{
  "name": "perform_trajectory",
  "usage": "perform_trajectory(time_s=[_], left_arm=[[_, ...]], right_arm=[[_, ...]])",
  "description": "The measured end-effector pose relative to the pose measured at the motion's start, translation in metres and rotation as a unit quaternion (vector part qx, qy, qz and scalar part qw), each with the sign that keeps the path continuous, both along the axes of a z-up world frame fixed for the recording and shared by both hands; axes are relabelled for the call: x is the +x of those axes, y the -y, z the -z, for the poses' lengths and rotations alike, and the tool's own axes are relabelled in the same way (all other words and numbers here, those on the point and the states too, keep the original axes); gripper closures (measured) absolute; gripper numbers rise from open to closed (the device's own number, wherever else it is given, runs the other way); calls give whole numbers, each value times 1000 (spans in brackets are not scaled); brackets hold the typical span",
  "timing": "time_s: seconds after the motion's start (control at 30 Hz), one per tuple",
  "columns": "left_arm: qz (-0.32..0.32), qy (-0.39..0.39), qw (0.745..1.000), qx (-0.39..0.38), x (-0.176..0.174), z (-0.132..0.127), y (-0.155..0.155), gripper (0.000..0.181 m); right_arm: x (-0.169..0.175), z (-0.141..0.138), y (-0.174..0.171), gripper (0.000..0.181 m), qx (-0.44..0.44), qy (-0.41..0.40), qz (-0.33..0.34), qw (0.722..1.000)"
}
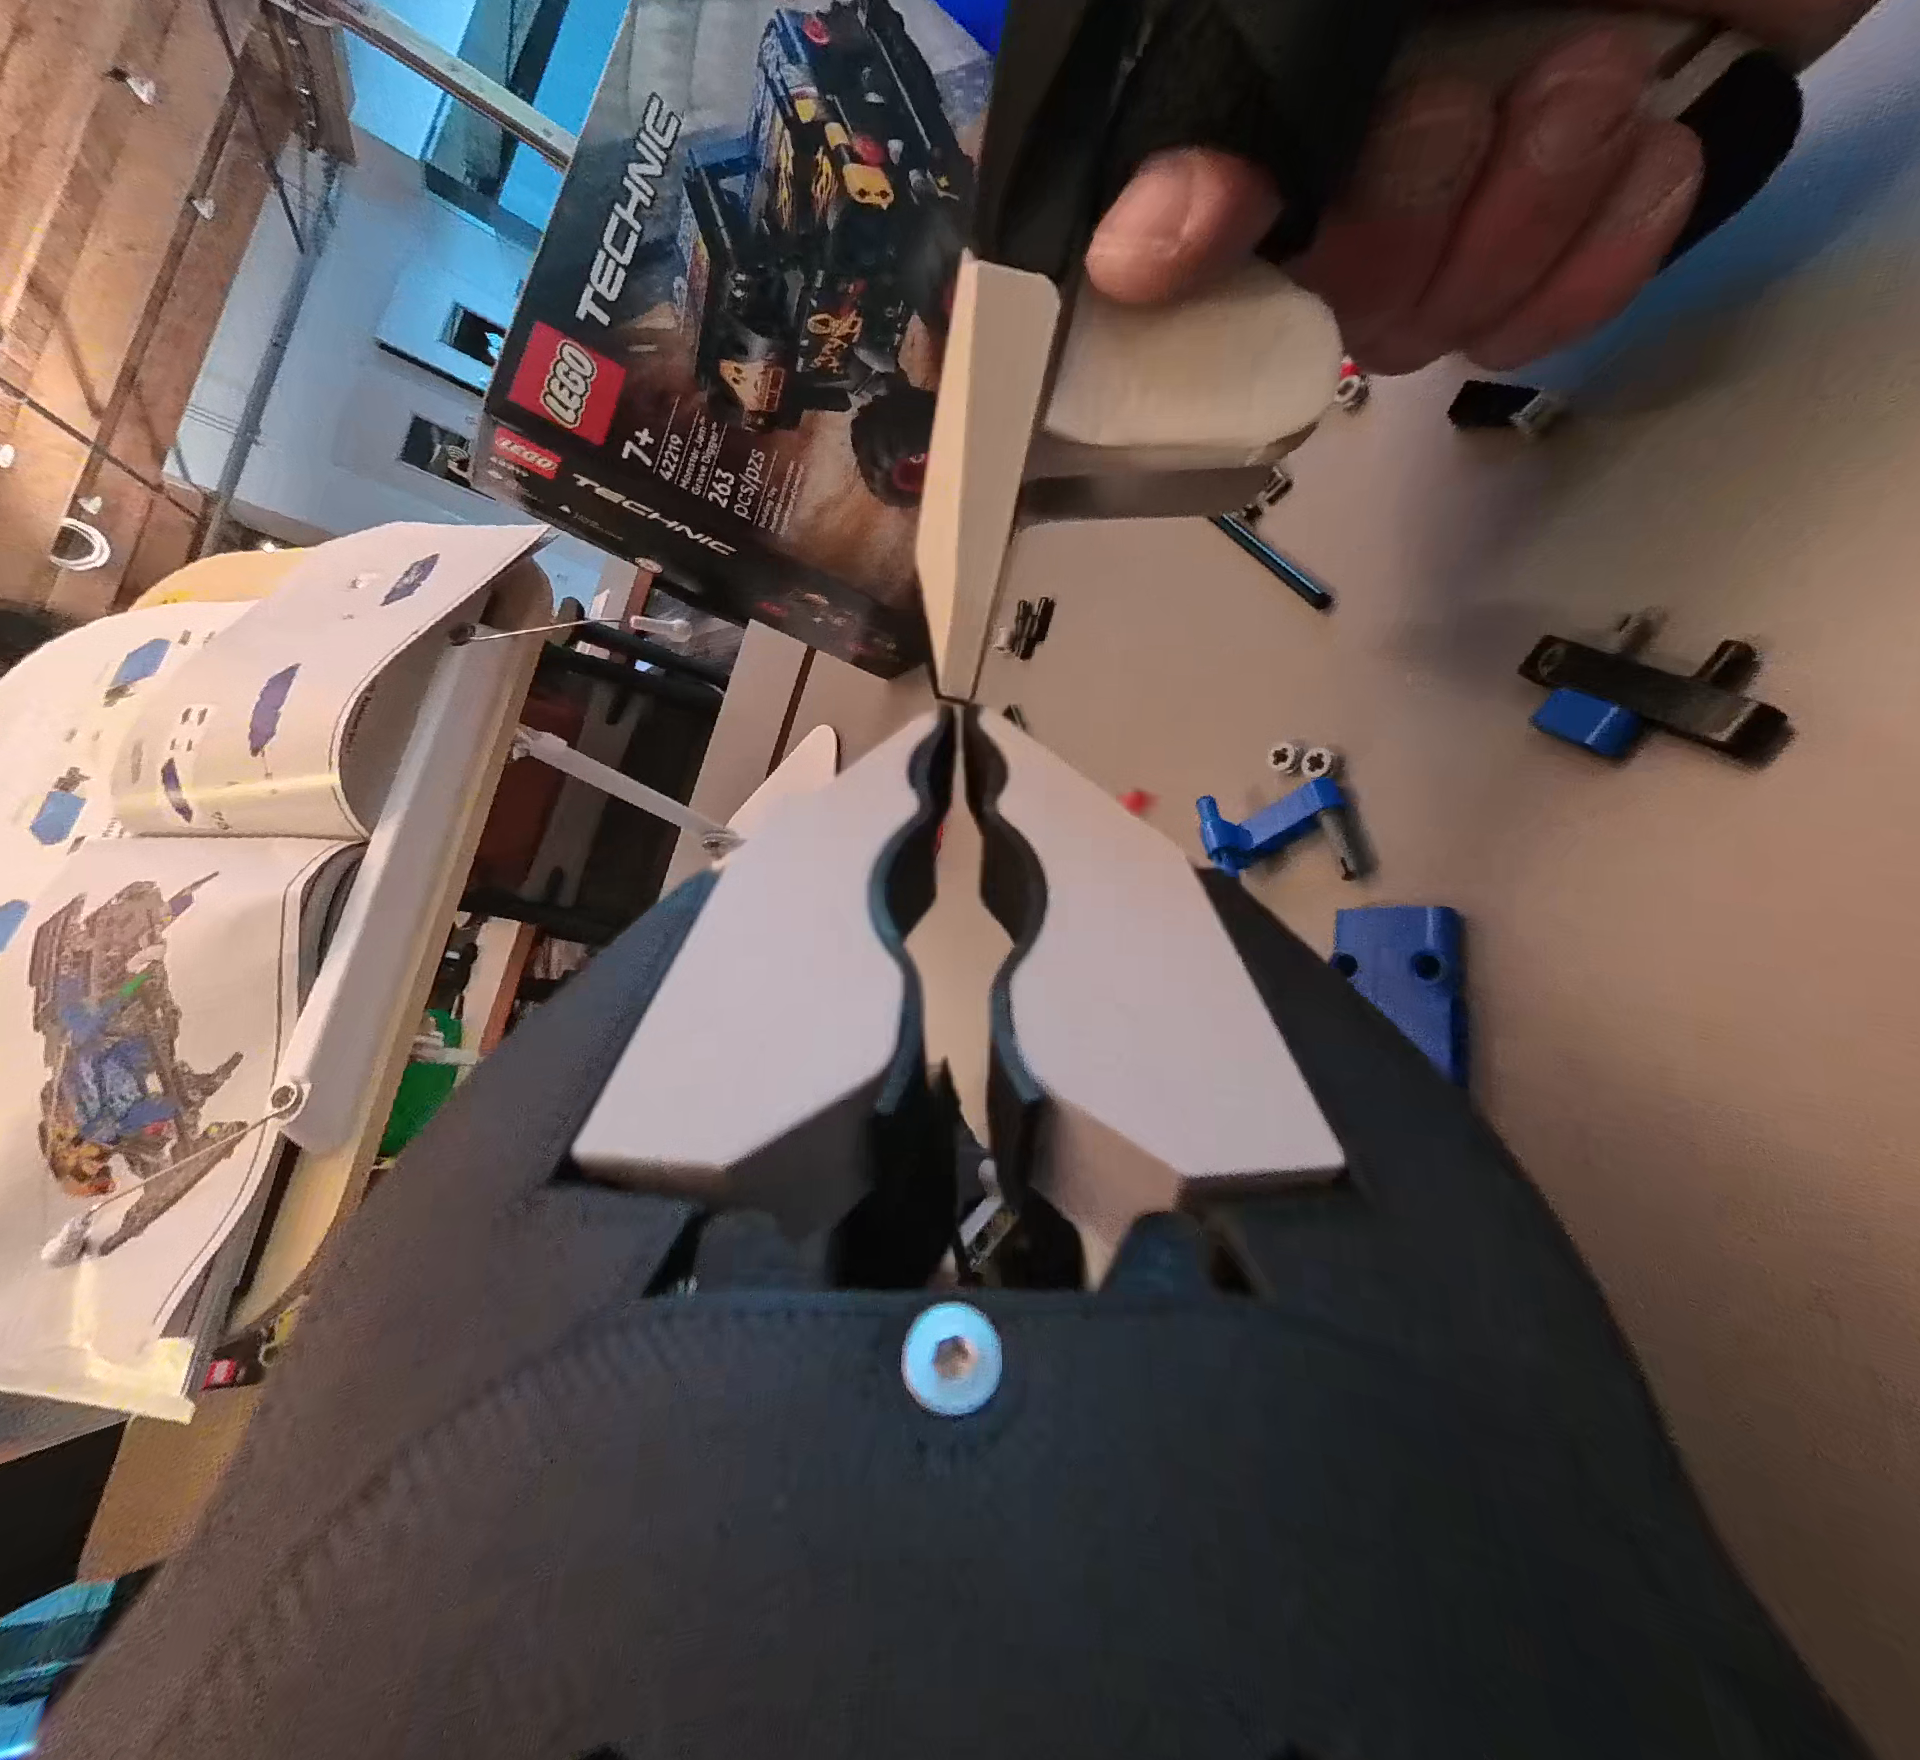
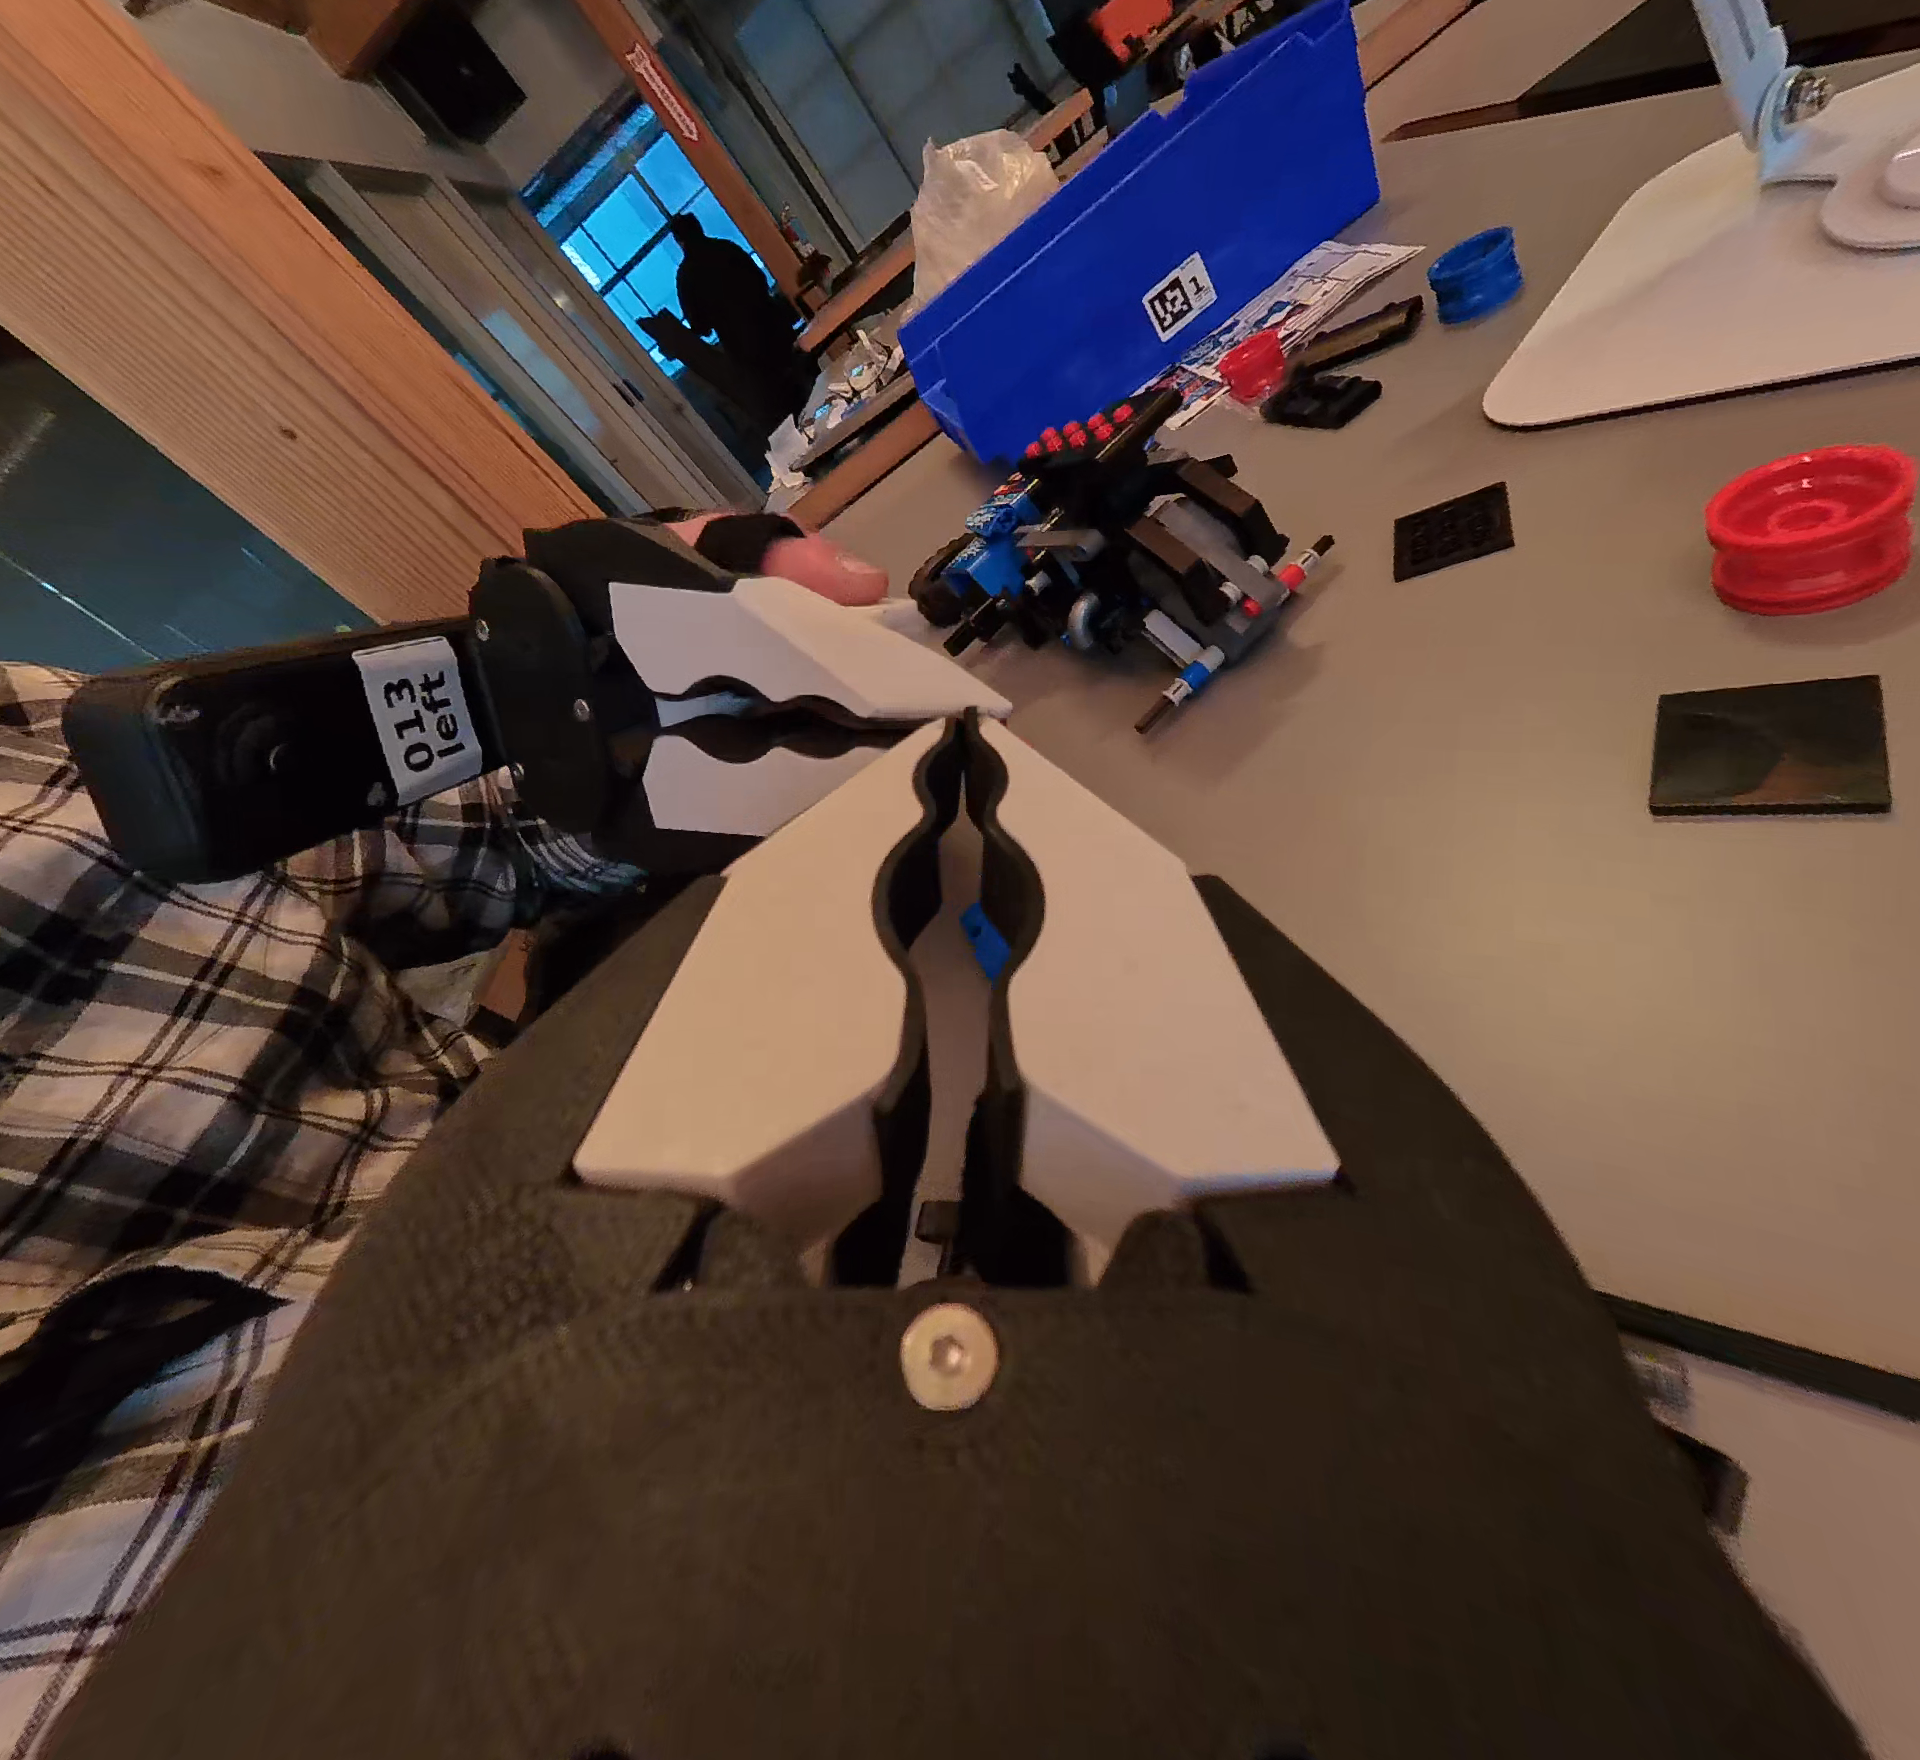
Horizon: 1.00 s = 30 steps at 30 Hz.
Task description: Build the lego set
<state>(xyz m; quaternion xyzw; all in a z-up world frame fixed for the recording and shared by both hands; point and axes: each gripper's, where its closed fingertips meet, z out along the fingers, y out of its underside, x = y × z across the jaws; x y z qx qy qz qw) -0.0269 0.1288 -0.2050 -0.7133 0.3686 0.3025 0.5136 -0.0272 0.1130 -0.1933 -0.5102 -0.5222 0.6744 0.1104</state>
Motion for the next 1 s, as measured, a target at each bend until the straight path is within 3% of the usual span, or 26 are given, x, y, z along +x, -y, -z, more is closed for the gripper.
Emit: perform_trajectory(time_s=[0.07,0.27,0.4,0.57,0.8,0.9,1.0], left_arm=[[-5,-4,1000,-4,-2,1,0,181],[4,81,996,-33,-14,0,6,181],[27,97,991,-89,-21,14,20,181],[22,115,988,-100,-27,8,33,178],[81,186,933,-297,-16,48,107,171],[123,202,917,-321,3,56,125,167],[136,169,910,-354,12,76,133,166]], right_arm=[[-1,1,-4,181,12,3,8,1000],[4,-3,-25,181,26,-4,38,999],[5,4,-20,181,54,8,23,998],[13,9,-10,181,109,13,-9,994],[16,28,10,181,184,27,-54,981],[18,34,14,181,181,36,-71,980],[19,41,20,180,197,45,-85,976]])
